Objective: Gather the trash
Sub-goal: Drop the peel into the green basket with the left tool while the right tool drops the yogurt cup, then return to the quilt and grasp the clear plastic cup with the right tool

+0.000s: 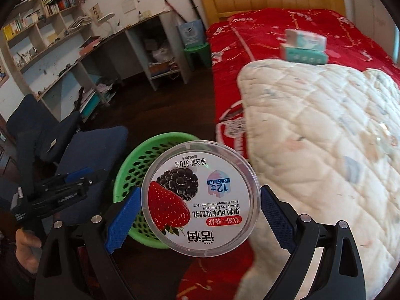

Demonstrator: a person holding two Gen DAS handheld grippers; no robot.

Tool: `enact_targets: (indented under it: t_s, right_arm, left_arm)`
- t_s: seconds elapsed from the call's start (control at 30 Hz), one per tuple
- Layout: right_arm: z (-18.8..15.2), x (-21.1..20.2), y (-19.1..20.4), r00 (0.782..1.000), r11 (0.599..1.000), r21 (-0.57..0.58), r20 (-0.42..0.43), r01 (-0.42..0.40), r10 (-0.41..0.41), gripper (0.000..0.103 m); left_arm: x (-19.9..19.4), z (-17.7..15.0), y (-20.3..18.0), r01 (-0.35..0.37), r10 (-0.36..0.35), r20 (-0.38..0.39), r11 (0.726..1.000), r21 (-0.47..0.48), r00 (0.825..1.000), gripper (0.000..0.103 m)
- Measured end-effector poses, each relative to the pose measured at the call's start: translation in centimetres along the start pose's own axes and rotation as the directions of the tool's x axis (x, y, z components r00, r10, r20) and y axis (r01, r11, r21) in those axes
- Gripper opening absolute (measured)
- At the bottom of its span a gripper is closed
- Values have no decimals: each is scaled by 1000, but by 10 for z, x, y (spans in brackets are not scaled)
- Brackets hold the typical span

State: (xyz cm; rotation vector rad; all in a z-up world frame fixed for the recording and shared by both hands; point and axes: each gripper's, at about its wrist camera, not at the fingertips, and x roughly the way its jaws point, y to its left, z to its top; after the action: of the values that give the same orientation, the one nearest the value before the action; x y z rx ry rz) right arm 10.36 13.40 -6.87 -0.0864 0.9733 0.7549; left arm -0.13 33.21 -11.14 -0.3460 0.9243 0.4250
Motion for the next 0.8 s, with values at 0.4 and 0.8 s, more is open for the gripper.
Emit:
enact_targets:
  t_s: [0.4,0.8]
  right_arm:
    - [12,55,38,989,989,57,-52,-135,138,93]
    - [3,1,-13,1000,999,43,16,24,-25,93]
  left_arm:
    - [-16,13,27,1,4,51,996,-93,999,61]
    - [-14,16,-9,41,-39,47,998,-45,998,62]
